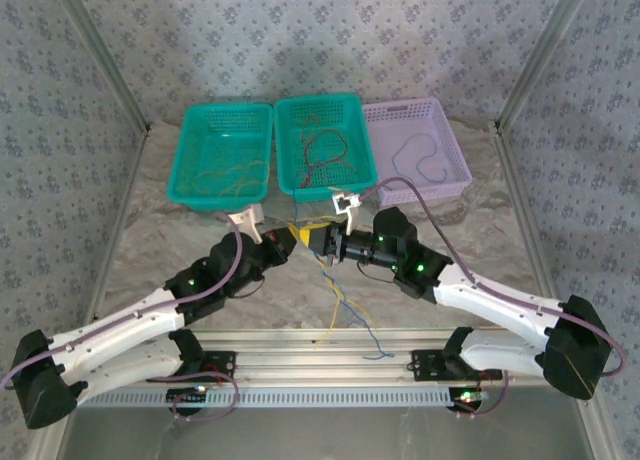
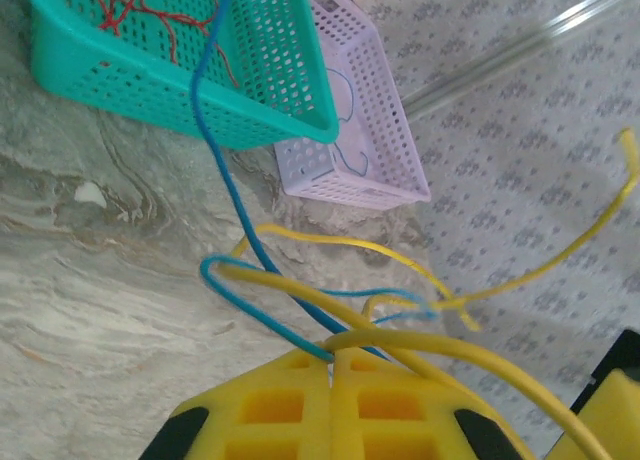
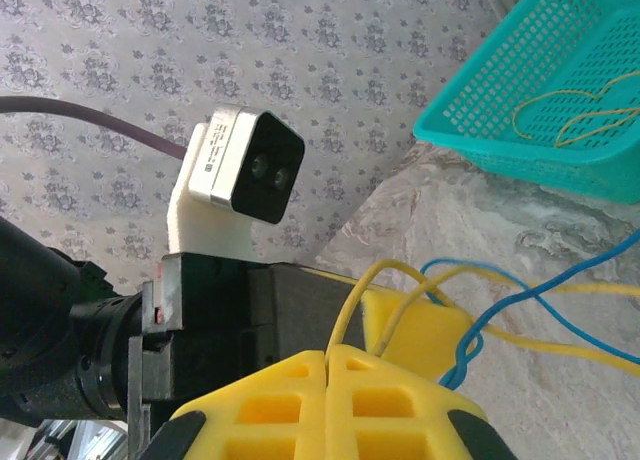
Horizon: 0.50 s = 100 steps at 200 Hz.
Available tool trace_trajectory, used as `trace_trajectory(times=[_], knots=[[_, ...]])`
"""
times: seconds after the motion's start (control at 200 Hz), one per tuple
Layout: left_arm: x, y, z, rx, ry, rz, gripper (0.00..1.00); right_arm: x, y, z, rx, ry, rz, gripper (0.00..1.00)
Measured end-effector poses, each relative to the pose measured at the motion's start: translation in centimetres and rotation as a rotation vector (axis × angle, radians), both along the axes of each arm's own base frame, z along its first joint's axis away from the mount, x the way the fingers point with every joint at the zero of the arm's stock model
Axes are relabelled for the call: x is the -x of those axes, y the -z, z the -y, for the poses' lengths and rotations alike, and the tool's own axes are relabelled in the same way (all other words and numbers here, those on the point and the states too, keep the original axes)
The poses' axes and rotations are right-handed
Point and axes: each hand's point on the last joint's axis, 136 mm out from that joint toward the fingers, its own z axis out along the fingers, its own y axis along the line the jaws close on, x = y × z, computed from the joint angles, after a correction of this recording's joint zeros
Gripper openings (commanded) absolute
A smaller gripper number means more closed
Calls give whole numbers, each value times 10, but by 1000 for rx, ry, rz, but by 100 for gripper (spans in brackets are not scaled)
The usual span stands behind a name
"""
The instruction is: Untangle the cables
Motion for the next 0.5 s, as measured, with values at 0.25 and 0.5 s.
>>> trace_trajectory(times=[0.25,0.5], knots=[[4,-14,-6,39,-1,33,0,3,-11,16,-17,36,18,0],[17,-21,-19,75,7,58,0,-2,-17,43,-26,107,13,0]])
